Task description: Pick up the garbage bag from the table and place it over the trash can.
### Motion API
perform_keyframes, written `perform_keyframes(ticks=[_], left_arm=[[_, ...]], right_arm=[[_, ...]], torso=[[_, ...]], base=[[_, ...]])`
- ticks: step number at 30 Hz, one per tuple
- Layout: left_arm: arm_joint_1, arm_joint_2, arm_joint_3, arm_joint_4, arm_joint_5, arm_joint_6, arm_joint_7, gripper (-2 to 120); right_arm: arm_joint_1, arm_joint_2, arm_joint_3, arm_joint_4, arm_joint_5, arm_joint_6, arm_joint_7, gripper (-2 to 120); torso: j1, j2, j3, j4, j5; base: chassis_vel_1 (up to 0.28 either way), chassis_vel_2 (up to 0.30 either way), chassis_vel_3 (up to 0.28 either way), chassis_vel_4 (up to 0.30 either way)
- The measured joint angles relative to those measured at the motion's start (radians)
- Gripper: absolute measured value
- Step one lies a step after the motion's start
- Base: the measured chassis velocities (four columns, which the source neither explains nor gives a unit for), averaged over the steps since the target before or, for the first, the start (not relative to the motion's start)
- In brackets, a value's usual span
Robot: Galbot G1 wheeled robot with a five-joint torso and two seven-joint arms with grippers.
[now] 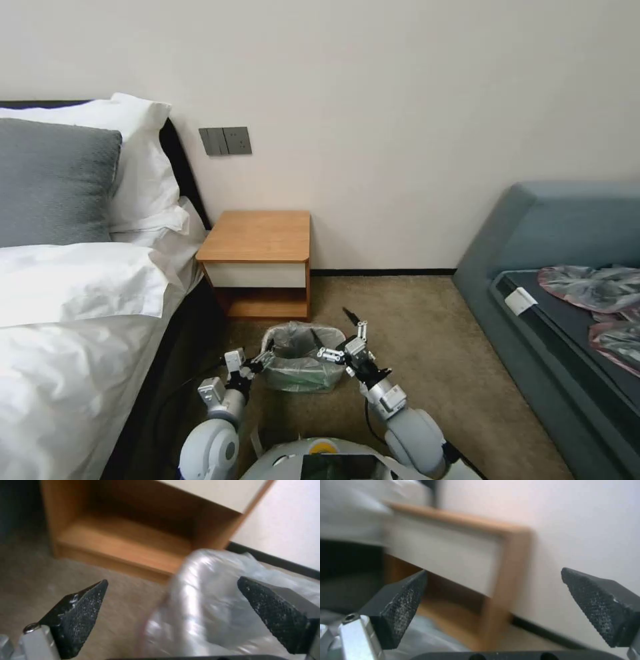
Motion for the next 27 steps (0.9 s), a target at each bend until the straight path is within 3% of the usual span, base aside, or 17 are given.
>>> perform_keyframes(ticks=[1,2,5,6,9,10,13,19,27], left_arm=[[-0.002,-0.001,-0.011,0.011,0.047,-0.042,0.004,100],[-0.002,-0.001,-0.011,0.011,0.047,-0.042,0.004,100],[-0.015,-0.003,-0.067,0.077,0.221,-0.249,0.066,100],[-0.015,-0.003,-0.067,0.077,0.221,-0.249,0.066,100],[-0.026,0.006,-0.090,0.131,0.237,-0.380,0.124,100],[-0.026,0.006,-0.090,0.131,0.237,-0.380,0.124,100],[-0.036,0.023,-0.103,0.170,0.195,-0.482,0.203,99],[-0.062,0.027,-0.106,0.212,0.159,-0.560,0.259,99],[-0.069,0.024,-0.104,0.219,0.154,-0.576,0.226,99]], right_arm=[[-0.002,0.012,-0.003,0.000,-0.004,-0.044,0.089,100],[-0.002,0.012,-0.003,0.000,-0.004,-0.044,0.089,100],[-0.013,0.058,0.031,-0.041,-0.001,-0.068,0.262,100],[-0.013,0.058,0.031,-0.041,-0.001,-0.068,0.262,100],[-0.035,0.104,0.092,-0.078,0.034,-0.039,0.305,100],[-0.035,0.104,0.092,-0.078,0.034,-0.039,0.305,100],[-0.062,0.133,0.140,-0.089,0.041,0.000,0.267,100],[-0.075,0.159,0.181,-0.095,0.022,0.029,0.232,100],[-0.102,0.159,0.276,-0.092,0.049,0.048,0.126,100]], torso=[[0.000,0.000,0.000,-0.0001,-0.0001],[0.000,0.000,0.000,-0.0001,-0.0001],[0.000,0.000,0.000,-0.0001,0.0000],[0.000,0.000,0.000,-0.0001,0.0000],[0.000,0.000,0.000,-0.0003,-0.0001],[0.000,0.000,0.000,-0.0003,-0.0001],[0.000,0.000,0.000,-0.0002,-0.0001],[0.000,0.000,0.000,-0.0002,0.0001],[0.000,0.000,0.000,-0.0003,-0.0002]], base=[[0.000,0.000,0.000,0.000],[0.000,0.000,0.000,0.000],[0.000,0.000,0.000,0.000],[0.000,0.000,0.000,0.000],[0.000,0.000,0.000,0.000],[0.000,0.000,0.000,0.000],[0.000,0.000,0.000,0.000],[0.000,0.000,0.000,0.000],[0.000,0.000,0.000,0.000]])
